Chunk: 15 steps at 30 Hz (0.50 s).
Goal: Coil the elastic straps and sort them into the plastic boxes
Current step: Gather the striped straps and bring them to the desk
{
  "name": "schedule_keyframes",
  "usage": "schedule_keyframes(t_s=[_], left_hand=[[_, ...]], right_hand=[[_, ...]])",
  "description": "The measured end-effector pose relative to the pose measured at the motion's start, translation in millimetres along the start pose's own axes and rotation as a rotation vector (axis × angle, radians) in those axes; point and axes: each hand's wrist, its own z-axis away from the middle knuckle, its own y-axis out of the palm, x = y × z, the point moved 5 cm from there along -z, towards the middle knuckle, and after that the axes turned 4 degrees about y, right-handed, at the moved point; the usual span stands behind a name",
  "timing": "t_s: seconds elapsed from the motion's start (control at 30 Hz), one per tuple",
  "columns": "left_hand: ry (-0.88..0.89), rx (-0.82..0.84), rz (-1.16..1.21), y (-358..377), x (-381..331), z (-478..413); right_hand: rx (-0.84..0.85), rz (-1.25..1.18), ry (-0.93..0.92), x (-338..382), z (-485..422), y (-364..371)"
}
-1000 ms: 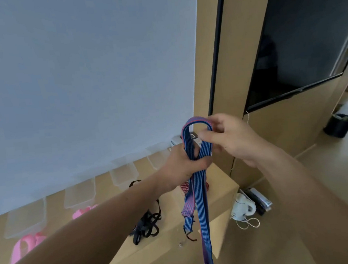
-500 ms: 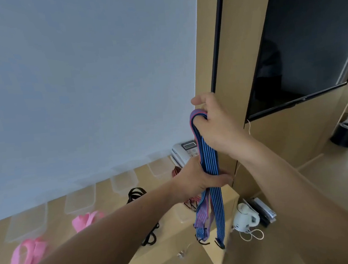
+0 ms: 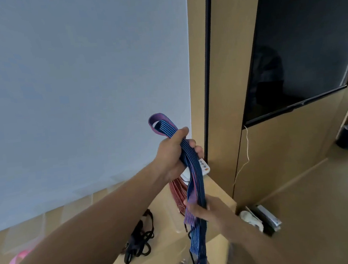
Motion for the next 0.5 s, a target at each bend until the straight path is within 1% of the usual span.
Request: schedule_keyframes(t_s=[0.03, 0.07, 0.1, 0.13, 0.17, 0.2, 0.27, 0.3, 0.33, 0.37, 0.4, 0.43, 0.47, 0.5], left_hand=[[0.006, -0.032, 0.014, -4, 0, -2], [0.016, -0.080, 0.004, -11, 1, -4], [0.019, -0.139, -0.034, -21, 2, -6], [-0.006, -0.191, -0.101, -32, 4, -8], [-0.074, -0.217, -0.187, -43, 9, -8], [-0.177, -0.211, -0.293, -52, 15, -7], [-0.396, -0.151, -0.603, -71, 26, -1], [-0.474, -0.125, -0.786, -80, 29, 2], [-0.508, -0.118, -0.965, -87, 30, 5], [-0.492, -0.131, -1.116, -92, 29, 6], [-0.428, -0.157, -1.222, -95, 26, 6], [-0.307, -0.180, -1.271, -95, 22, 4], [-0.148, -0.186, -1.247, -93, 18, 1], [0.004, -0.168, -1.168, -91, 15, 0]], right_hand=[[-0.053, -0.021, -0.053, -1, 4, 2], [-0.075, -0.083, -0.070, 0, -1, 0], [-0.136, -0.116, -0.084, 0, -2, -8], [-0.183, -0.134, -0.105, 4, -4, -16], [-0.214, -0.130, -0.121, 11, -4, -25], [-0.221, -0.101, -0.127, 20, -4, -32], [-0.213, 0.023, -0.133, 32, -2, -41], [-0.231, 0.109, -0.133, 40, -3, -45], [-0.248, 0.176, -0.135, 48, -4, -49], [-0.255, 0.219, -0.141, 56, -4, -52], [-0.260, 0.251, -0.146, 61, -7, -55], [-0.259, 0.290, -0.136, 66, -10, -57], [-0.256, 0.334, -0.133, 69, -13, -58], [-0.245, 0.376, -0.124, 73, -16, -57]])
